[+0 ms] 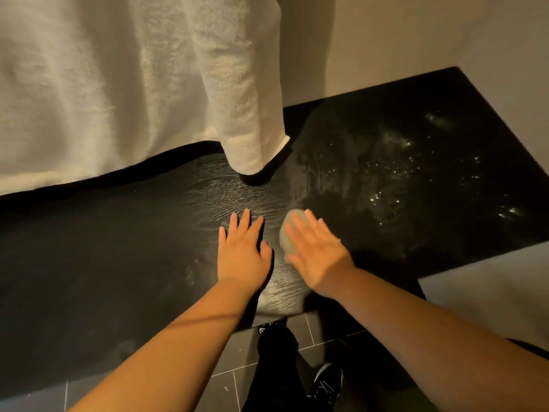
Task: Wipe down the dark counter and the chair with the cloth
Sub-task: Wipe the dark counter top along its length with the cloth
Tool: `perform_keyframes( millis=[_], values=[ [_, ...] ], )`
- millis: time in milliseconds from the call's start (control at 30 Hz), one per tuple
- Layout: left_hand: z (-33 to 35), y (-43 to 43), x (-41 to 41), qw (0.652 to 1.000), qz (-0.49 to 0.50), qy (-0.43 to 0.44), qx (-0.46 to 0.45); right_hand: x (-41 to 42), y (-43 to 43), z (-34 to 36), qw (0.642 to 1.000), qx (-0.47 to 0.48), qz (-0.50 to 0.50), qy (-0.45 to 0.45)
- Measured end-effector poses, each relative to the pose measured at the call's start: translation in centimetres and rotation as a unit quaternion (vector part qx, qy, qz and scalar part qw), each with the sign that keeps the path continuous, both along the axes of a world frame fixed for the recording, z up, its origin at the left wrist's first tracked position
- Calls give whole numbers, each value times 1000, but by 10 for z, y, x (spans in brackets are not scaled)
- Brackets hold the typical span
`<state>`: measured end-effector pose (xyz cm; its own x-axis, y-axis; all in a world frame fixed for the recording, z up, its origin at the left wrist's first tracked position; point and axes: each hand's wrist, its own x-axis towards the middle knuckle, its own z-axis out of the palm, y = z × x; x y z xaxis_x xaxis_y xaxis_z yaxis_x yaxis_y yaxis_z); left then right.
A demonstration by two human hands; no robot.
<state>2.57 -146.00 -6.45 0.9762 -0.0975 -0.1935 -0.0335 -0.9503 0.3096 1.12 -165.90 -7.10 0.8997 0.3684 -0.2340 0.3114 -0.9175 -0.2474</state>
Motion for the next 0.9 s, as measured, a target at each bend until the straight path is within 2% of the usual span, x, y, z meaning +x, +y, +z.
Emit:
perform_keyframes(
  millis=[67, 167, 300, 367, 467, 533, 633, 700, 833, 900],
  values=[
    [-2, -9, 29, 1000, 15, 7, -15, 1, -15, 0, 997, 53, 59, 15],
    [-13, -16, 50, 999, -14, 1, 46, 40, -37, -3, 997, 11, 73, -25],
    [-20, -20, 51, 997, -12, -22, 67, 103, -35, -3, 995, -30, -93, 13],
    [-21, -20, 50, 997, -9, -29, 69, 99, -24, -6, 993, -16, -119, 17],
    [-21, -21, 50, 997, -8, -29, 74, 51, -11, -10, 999, -2, -34, -36],
    [-20, -22, 52, 996, -13, -15, 84, 23, -18, -14, 1000, 11, 21, -16],
    [-19, -22, 54, 996, -13, -4, 88, 33, -34, -12, 998, 18, 60, 0],
    [-18, -23, 53, 996, -13, 0, 89, 61, -30, -11, 999, 3, 34, -26],
    [-17, -24, 55, 996, -12, 6, 90, 113, -13, -3, 997, 0, -79, -2],
    [-17, -23, 55, 996, -14, 9, 93, 103, -6, -5, 999, -6, -52, 10]
  ],
)
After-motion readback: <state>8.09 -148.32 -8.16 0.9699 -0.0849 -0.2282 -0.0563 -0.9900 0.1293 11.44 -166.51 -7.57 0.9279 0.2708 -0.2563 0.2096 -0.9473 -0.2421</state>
